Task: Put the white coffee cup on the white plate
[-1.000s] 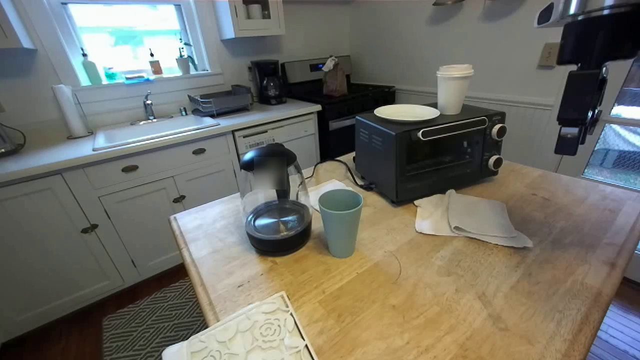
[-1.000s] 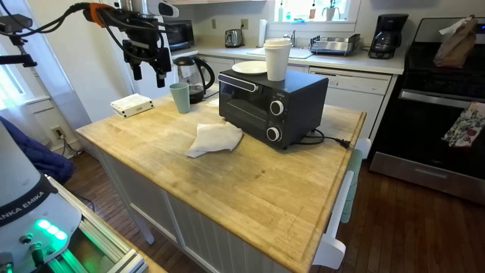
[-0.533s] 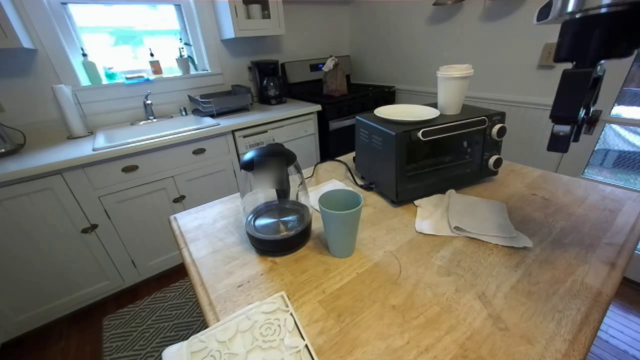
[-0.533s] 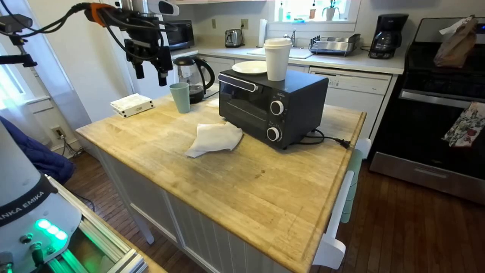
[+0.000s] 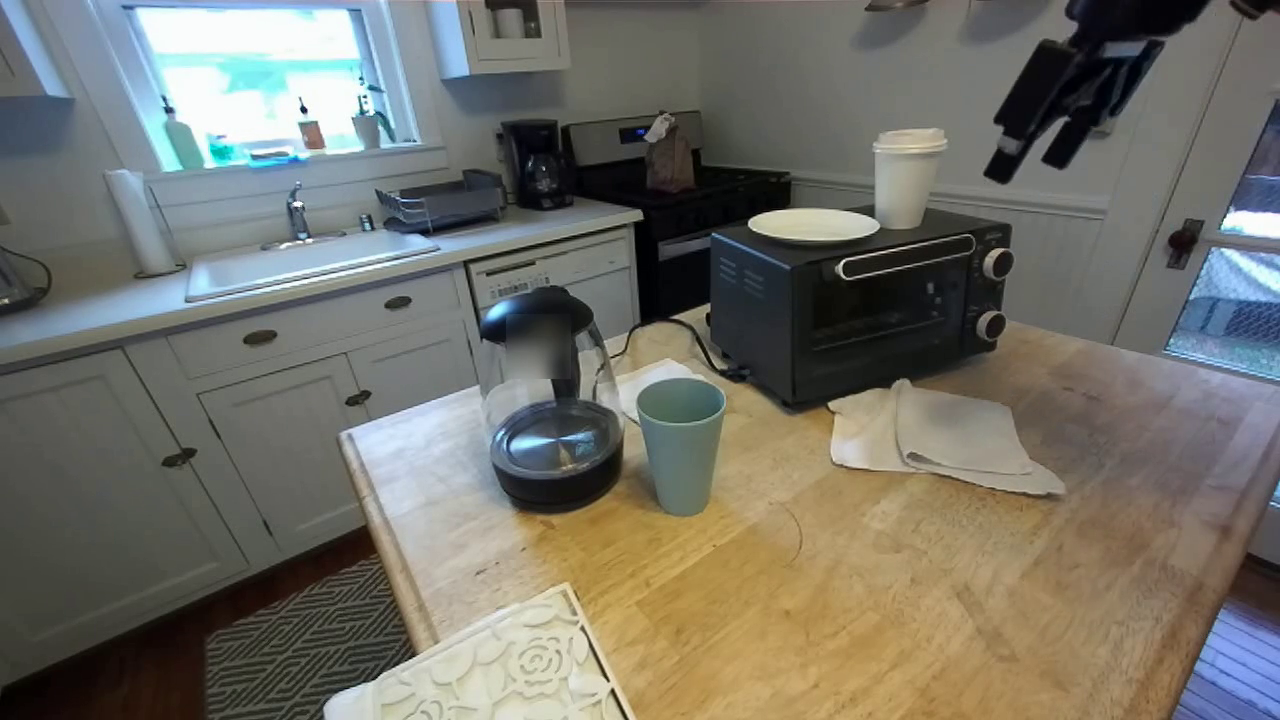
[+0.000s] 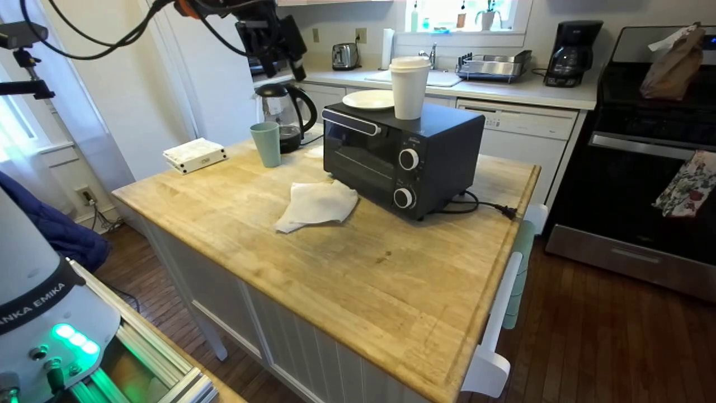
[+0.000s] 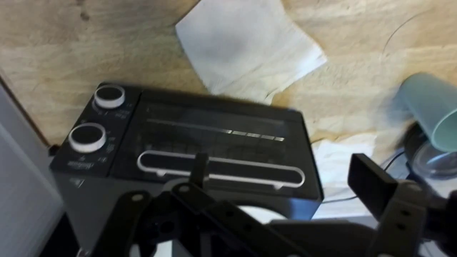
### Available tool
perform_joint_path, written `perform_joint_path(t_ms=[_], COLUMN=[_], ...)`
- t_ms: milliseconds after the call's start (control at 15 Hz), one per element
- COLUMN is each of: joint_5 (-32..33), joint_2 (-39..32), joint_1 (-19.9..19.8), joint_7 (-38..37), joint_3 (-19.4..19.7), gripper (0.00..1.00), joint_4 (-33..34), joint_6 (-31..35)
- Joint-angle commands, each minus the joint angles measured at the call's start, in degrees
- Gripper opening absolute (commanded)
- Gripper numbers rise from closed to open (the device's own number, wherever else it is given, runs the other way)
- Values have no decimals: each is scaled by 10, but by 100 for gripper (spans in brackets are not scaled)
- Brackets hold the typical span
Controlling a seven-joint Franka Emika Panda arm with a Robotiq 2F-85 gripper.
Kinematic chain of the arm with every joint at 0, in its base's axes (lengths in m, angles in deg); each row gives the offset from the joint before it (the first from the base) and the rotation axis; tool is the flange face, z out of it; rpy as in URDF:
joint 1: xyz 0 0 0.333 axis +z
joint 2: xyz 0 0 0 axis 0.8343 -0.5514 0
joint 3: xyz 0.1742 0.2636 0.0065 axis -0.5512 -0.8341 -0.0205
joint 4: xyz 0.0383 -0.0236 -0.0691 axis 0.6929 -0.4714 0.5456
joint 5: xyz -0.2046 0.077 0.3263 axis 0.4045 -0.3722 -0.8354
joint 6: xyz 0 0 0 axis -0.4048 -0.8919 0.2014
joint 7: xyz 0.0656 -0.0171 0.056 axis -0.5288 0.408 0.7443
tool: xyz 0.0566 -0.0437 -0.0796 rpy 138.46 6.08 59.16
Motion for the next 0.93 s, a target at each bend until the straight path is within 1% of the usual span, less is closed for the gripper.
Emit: perform_joint_path(t_ms=[0, 200, 400, 467, 533, 600, 733, 867], joint_5=[62, 86, 73, 67, 52, 63, 60, 59], joint_2=[-84, -159, -235, -262, -281, -224, -262, -277], joint_1=[-55, -88, -94, -91, -85, -78, -75, -73], joint_7=[-66, -142, -211, -234, -249, -207, -231, -237], joint_3=[-13, -11, 3, 10, 17, 23, 29, 31], gripper=[100, 100, 100, 100, 100, 100, 100, 100], joint_4=[94, 190, 293, 325, 358, 277, 325, 342], joint_6=[61, 61, 34, 23, -1, 39, 20, 16])
